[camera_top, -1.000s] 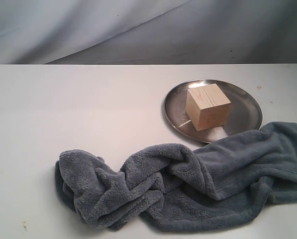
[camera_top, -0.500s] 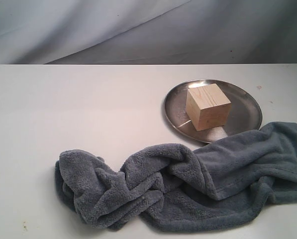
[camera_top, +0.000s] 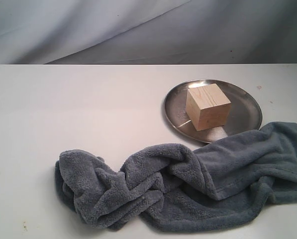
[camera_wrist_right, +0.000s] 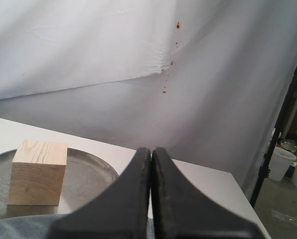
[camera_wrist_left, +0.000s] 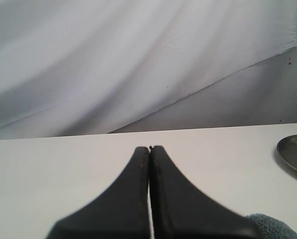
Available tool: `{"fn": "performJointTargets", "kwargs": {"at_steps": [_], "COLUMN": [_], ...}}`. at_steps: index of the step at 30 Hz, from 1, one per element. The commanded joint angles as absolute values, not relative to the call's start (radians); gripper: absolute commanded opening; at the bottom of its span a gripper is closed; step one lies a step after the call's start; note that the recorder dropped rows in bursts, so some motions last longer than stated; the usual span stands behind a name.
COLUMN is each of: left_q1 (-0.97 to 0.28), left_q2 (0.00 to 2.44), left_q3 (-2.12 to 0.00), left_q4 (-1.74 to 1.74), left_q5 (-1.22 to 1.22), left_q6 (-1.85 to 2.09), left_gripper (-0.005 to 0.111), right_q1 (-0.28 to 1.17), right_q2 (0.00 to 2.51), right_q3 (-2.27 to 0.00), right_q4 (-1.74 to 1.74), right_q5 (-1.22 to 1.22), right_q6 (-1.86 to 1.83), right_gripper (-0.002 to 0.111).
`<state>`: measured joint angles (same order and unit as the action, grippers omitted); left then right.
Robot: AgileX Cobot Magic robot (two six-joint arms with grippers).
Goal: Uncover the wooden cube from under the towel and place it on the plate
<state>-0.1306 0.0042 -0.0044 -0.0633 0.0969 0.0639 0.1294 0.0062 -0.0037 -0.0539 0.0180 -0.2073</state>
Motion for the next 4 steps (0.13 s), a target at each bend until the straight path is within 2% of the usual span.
{"fn": "performJointTargets", "kwargs": {"at_steps": [1, 4], "left_q1": [-0.128, -0.128], "left_q2": [0.000, 0.000], "left_q3": [0.000, 0.000], "left_q4": [-0.066, -0.066], "left_q5": [0.086, 0.086], "left_q6": [0.062, 0.062], "left_gripper": [0.000, 0.000], "right_q1": [0.132, 0.132], "right_q2": [0.000, 0.000], "right_q3": [0.000, 0.000], "right_q4": [-0.044, -0.044], "right_q5": [0.019, 0.019], "right_q6": [-0.206, -0.206], "right_gripper": [0.000, 0.000]}}
